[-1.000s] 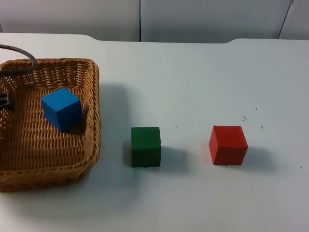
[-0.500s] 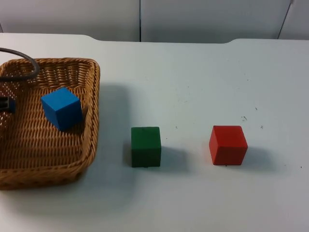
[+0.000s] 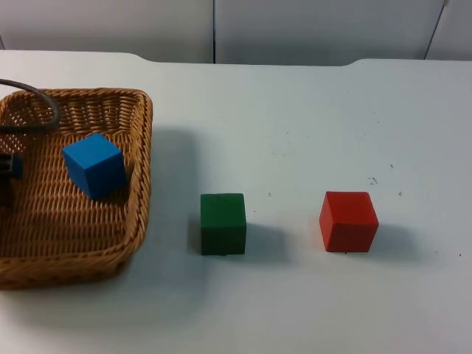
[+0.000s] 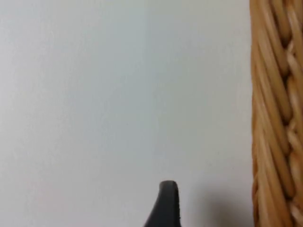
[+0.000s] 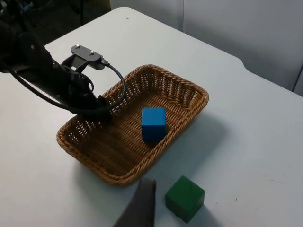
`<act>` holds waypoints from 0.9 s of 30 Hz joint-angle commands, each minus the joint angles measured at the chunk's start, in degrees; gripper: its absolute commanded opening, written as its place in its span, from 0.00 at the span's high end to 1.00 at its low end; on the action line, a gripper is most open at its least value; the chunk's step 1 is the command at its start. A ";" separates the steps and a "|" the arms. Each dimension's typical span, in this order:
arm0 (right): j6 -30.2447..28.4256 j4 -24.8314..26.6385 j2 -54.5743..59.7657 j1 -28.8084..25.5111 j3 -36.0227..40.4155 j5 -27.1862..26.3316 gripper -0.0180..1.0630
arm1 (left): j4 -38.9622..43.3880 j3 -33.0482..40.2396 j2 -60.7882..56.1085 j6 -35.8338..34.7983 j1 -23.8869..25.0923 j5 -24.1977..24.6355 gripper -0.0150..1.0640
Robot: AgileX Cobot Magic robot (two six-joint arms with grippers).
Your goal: Pick up the basket with the left hand and place the blue cube into the basket with the right hand.
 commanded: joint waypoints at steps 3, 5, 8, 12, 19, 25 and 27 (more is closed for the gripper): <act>0.22 0.15 -0.40 0.14 0.25 0.05 0.19 | -0.09 0.17 -3.89 0.06 -0.01 0.54 0.32; 0.22 0.15 -0.40 0.14 0.25 0.05 0.19 | -0.09 0.17 -7.23 0.06 -0.01 1.40 0.32; 0.22 0.15 -0.40 0.14 0.25 0.05 0.19 | -0.32 0.17 -10.97 -0.58 -0.01 3.03 0.32; -0.17 -0.08 -0.40 0.14 0.25 -0.73 0.19 | -0.47 0.17 -21.22 -2.59 -0.01 6.17 0.32; -1.25 -0.51 -0.40 0.14 0.25 -2.04 0.19 | -0.47 0.17 -37.87 -2.99 -0.01 7.76 0.32; -1.81 -1.36 -0.40 0.14 0.25 -3.08 0.19 | 0.17 0.17 -54.63 -2.99 -0.01 12.50 0.32; -2.91 -1.50 -0.40 0.14 0.25 -3.41 0.19 | 0.38 0.17 -61.51 -2.99 -0.01 16.87 0.32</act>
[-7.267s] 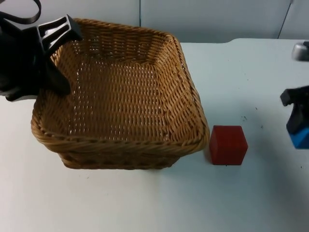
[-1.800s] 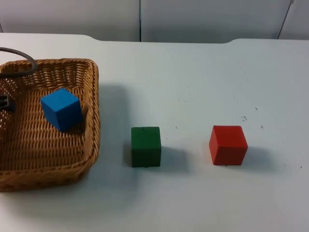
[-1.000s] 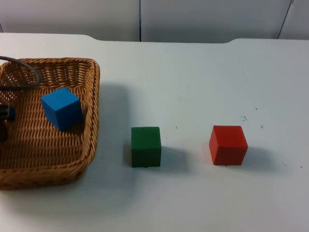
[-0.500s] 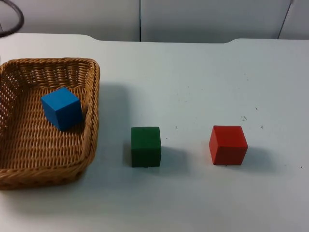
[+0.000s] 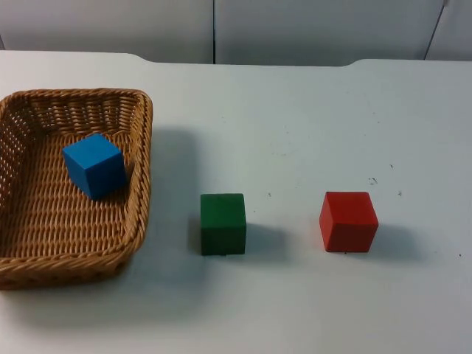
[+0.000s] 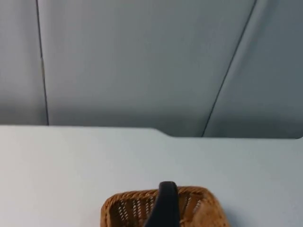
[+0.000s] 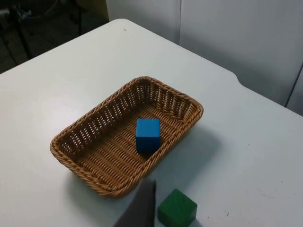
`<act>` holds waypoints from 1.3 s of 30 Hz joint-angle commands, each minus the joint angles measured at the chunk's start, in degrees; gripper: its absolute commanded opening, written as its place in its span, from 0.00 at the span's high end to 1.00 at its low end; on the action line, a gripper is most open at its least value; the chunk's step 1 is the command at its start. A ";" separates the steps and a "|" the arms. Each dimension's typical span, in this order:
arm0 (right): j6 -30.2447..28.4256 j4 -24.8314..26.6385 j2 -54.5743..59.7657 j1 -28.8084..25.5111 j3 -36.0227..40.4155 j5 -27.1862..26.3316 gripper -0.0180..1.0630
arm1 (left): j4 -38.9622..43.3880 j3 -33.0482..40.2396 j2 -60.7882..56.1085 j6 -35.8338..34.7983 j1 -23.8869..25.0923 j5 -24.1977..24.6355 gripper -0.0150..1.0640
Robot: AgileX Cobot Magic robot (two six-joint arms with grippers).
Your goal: Pick up the basket with the left hand and place the blue cube into the basket with the right hand.
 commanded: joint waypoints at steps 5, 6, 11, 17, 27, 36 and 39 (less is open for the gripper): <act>-2.84 -0.82 -0.40 0.14 0.91 -1.38 0.19 | 5.40 0.07 -13.82 -2.81 -0.01 12.14 0.32; -2.84 -0.82 -0.40 0.14 0.91 -1.38 0.19 | 5.40 0.07 -13.82 -2.81 -0.01 12.14 0.32; -3.78 -0.82 -5.05 0.14 11.14 -9.76 0.19 | 16.80 0.07 -23.33 -14.01 -0.01 21.14 0.32; -3.59 -0.82 -11.83 0.14 19.12 -12.38 0.19 | 23.29 0.07 -29.77 -19.71 -0.01 27.09 0.32; -0.81 -1.86 -25.08 0.14 24.29 -5.06 0.19 | 33.98 5.69 -44.78 -30.53 -0.01 35.11 0.32; 0.96 -4.38 -28.98 0.14 24.29 7.74 0.19 | 36.34 10.64 -47.17 -31.96 0.08 40.93 0.32; 0.96 -3.92 -28.98 0.14 24.29 8.87 0.19 | 38.22 10.72 -47.17 -31.77 0.08 40.93 0.32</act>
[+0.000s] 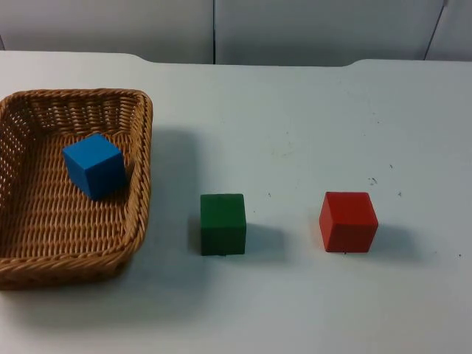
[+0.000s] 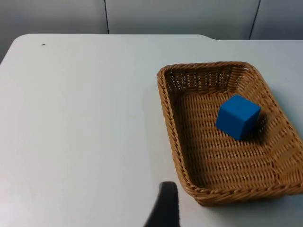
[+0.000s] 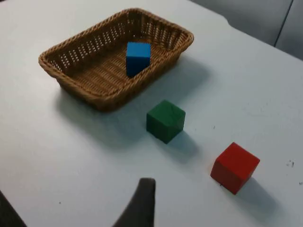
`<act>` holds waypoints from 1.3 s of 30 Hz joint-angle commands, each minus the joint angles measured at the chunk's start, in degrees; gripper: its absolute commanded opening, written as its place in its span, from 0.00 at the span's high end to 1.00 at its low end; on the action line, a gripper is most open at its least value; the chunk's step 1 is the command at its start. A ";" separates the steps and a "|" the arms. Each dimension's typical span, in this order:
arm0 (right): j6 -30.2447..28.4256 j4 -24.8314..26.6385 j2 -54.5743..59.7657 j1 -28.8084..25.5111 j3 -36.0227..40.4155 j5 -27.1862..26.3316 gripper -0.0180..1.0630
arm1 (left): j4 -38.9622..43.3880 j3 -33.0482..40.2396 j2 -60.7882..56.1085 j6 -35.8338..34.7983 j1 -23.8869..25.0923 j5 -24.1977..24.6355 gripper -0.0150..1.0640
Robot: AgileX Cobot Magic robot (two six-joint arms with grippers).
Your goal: Pick up the basket with the left hand and place the blue cube into the basket with the right hand.
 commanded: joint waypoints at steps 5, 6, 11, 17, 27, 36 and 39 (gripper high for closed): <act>0.71 0.00 -0.28 0.14 0.26 3.13 0.19 | 3.93 1.08 -0.35 -0.31 0.08 -0.17 0.32; 0.71 0.00 -0.28 0.14 0.26 3.56 0.19 | 3.93 1.44 -0.35 -0.31 0.08 0.45 0.32; 0.71 0.00 -0.51 0.14 0.26 5.11 0.19 | 3.93 1.44 -0.35 -0.31 0.08 0.45 0.32; 0.35 0.77 -7.20 0.14 2.99 5.13 0.19 | 3.83 1.90 -0.35 -0.31 0.08 0.70 0.32; 2.71 1.95 -20.78 0.14 4.57 3.38 0.18 | 3.83 1.91 -0.35 -0.31 0.08 0.81 0.32; 3.26 3.26 -22.24 0.14 3.00 7.20 0.18 | 3.83 1.91 -0.35 -0.31 0.08 0.81 0.32; 3.26 3.15 -22.24 0.14 2.63 9.11 0.18 | 3.83 1.91 -0.35 -0.31 0.08 0.81 0.32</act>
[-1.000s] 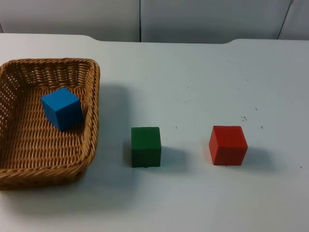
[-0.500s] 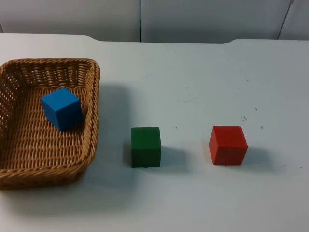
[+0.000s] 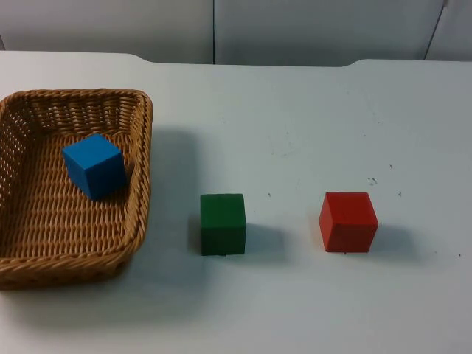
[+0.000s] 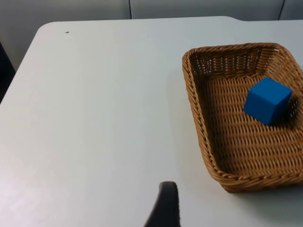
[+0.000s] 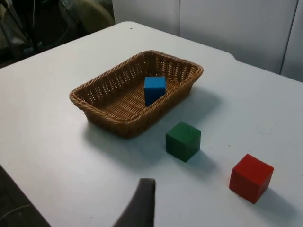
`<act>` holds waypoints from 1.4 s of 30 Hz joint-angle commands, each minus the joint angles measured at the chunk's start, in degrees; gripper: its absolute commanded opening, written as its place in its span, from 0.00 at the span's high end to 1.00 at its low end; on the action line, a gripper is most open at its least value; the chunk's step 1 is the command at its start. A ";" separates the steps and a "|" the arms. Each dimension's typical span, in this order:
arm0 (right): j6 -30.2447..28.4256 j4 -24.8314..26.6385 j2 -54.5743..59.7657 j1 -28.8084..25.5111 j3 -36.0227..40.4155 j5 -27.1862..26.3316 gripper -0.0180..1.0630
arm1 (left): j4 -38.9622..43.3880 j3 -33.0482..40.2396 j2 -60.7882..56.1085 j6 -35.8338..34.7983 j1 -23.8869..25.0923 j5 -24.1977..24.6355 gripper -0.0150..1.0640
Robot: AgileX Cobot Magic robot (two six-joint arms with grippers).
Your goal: Pick up the basket with the left hand and place the blue cube into the basket with the right hand.
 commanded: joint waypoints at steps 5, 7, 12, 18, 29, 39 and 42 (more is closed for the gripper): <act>1.18 -0.22 -0.21 0.14 -0.98 3.35 0.18 | 0.02 0.45 -0.27 -0.31 0.08 -0.01 0.32; 1.97 -0.49 -0.21 0.14 -1.30 5.23 0.18 | 0.02 0.45 -0.27 -0.31 0.08 -0.01 0.32; 2.10 -1.93 -0.21 0.14 -1.72 7.84 0.18 | 0.02 0.45 -0.27 -0.31 0.08 -0.01 0.32; 4.41 -5.79 -0.21 0.14 -1.72 9.31 0.18 | 0.02 0.45 -0.27 -0.31 0.08 -0.01 0.32; 7.40 -9.22 -0.21 0.14 0.61 8.56 0.18 | 0.02 0.45 -0.27 -0.31 0.08 -0.01 0.32; 7.24 -9.21 -0.21 0.14 0.61 8.56 0.18 | 0.02 0.45 -0.27 -0.31 0.08 -0.01 0.13; 5.99 -8.70 -0.21 0.14 0.61 8.56 0.14 | 0.02 0.45 -0.27 -0.31 0.08 -0.01 0.03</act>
